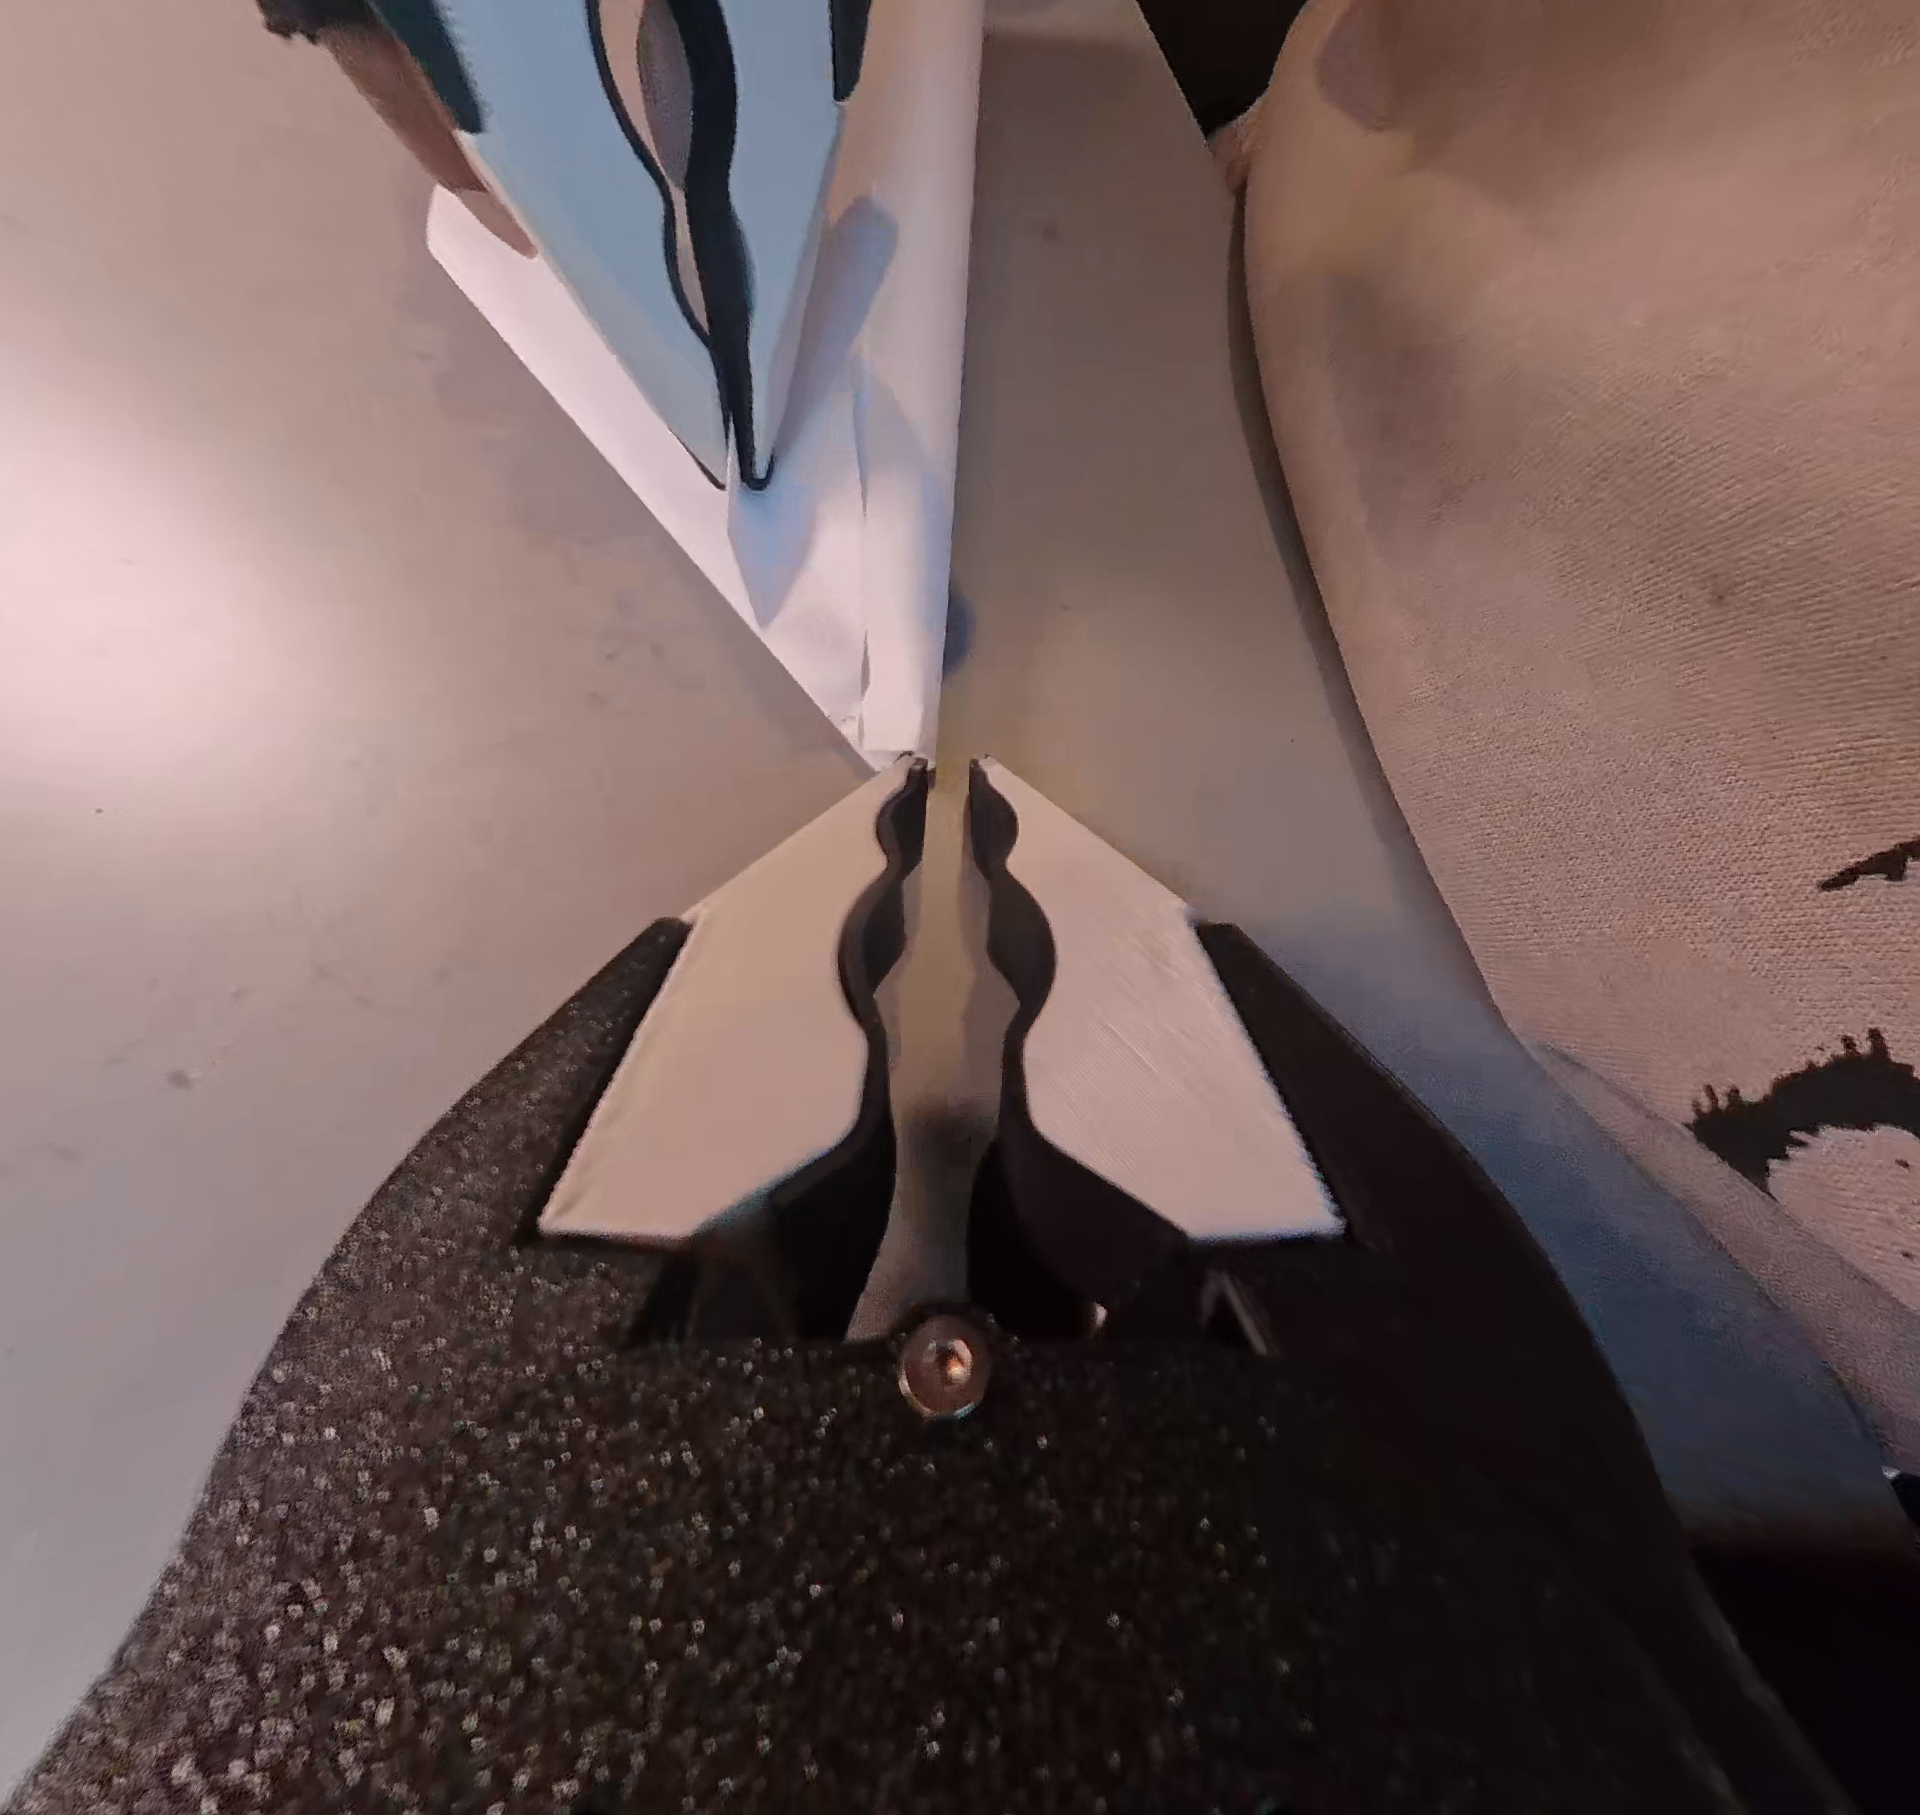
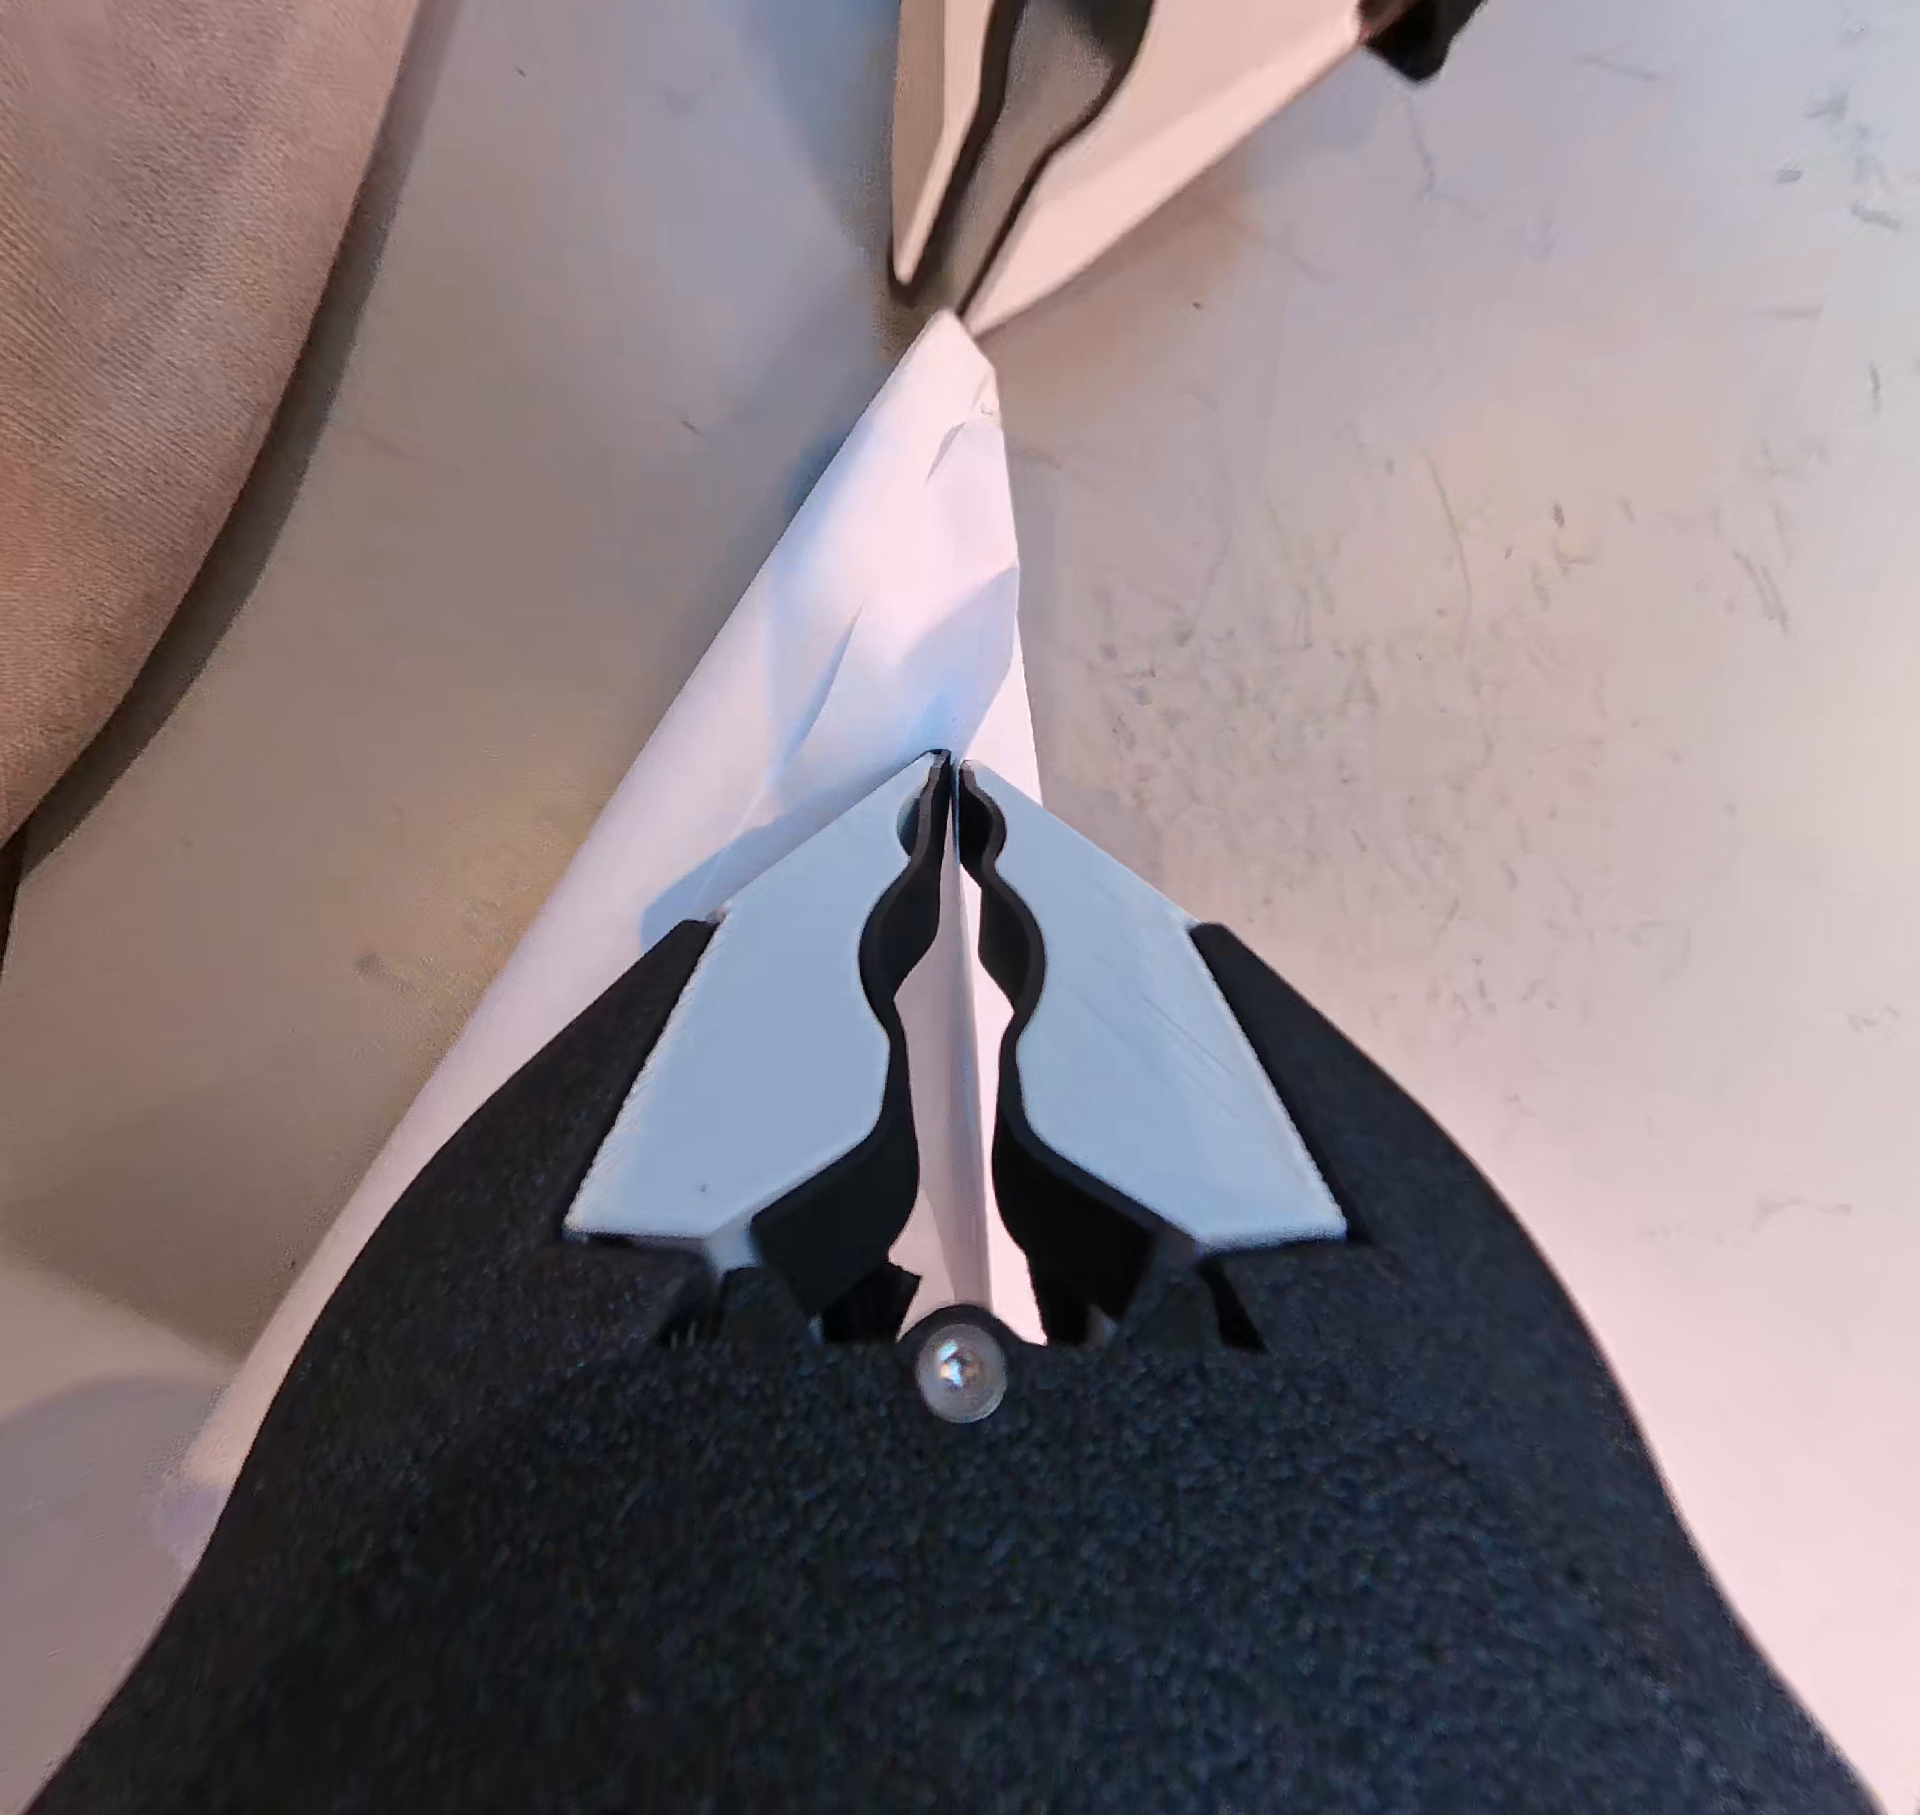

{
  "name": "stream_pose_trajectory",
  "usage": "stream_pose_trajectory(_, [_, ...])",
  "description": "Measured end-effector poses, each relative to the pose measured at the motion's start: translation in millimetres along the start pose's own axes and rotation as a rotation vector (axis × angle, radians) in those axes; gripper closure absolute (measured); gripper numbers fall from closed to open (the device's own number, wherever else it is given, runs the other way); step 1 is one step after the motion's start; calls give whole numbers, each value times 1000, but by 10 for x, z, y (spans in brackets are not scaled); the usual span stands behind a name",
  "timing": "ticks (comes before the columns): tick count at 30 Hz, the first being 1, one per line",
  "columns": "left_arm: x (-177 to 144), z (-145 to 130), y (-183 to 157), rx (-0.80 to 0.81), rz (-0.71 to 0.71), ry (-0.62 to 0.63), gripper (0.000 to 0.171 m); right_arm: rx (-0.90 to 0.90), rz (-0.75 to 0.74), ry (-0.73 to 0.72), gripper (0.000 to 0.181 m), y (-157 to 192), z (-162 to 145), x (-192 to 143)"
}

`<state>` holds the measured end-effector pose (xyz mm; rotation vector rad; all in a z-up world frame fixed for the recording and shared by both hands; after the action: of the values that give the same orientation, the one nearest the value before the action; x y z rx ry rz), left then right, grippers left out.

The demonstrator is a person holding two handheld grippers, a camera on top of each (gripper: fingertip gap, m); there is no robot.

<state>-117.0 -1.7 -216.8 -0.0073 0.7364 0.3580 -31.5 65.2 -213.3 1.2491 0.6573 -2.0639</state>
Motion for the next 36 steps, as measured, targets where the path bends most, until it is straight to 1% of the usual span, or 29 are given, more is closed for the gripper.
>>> stream_pose_trajectory(2, [48,-10,-9,19,16,17,167,-29,-2,-2,181,14,29,10])
stream_pose_trajectory(5, [55,-22,-23,4,-2,20,171,-28,5,12,181,13,15,28])
stream_pose_trajectory(13, [28,-36,-14,-6,-1,26,171,-4,13,18,181,6,18,28])
stream_pose_trajectory(18, [-28,28,-3,-61,-13,-30,171,23,15,7,181,5,17,25])
stream_pose_trajectory(22, [26,-35,105,-74,42,8,168,25,12,0,181,2,15,18])
stream_pose_trajectory(28, [80,-29,87,-51,18,9,168,16,10,-3,181,6,15,24])
stream_pose_trajectory(31, [86,-26,71,-44,8,10,171,24,9,-5,181,3,14,21])
stream_pose_trajectory(36, [88,-29,71,-56,4,13,171,42,8,-3,181,-1,0,15])
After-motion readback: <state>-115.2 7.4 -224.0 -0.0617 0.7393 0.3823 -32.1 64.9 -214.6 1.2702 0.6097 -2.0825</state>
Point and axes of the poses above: each gripper's, where its closed fingertips meet, x out along the fingers, z out of its top, y = z × x across the jaws, the point moved 3 cm from there along -x, back along the fingers, and after that the axes turned 10 degrees about z, right-handed, at the moved point
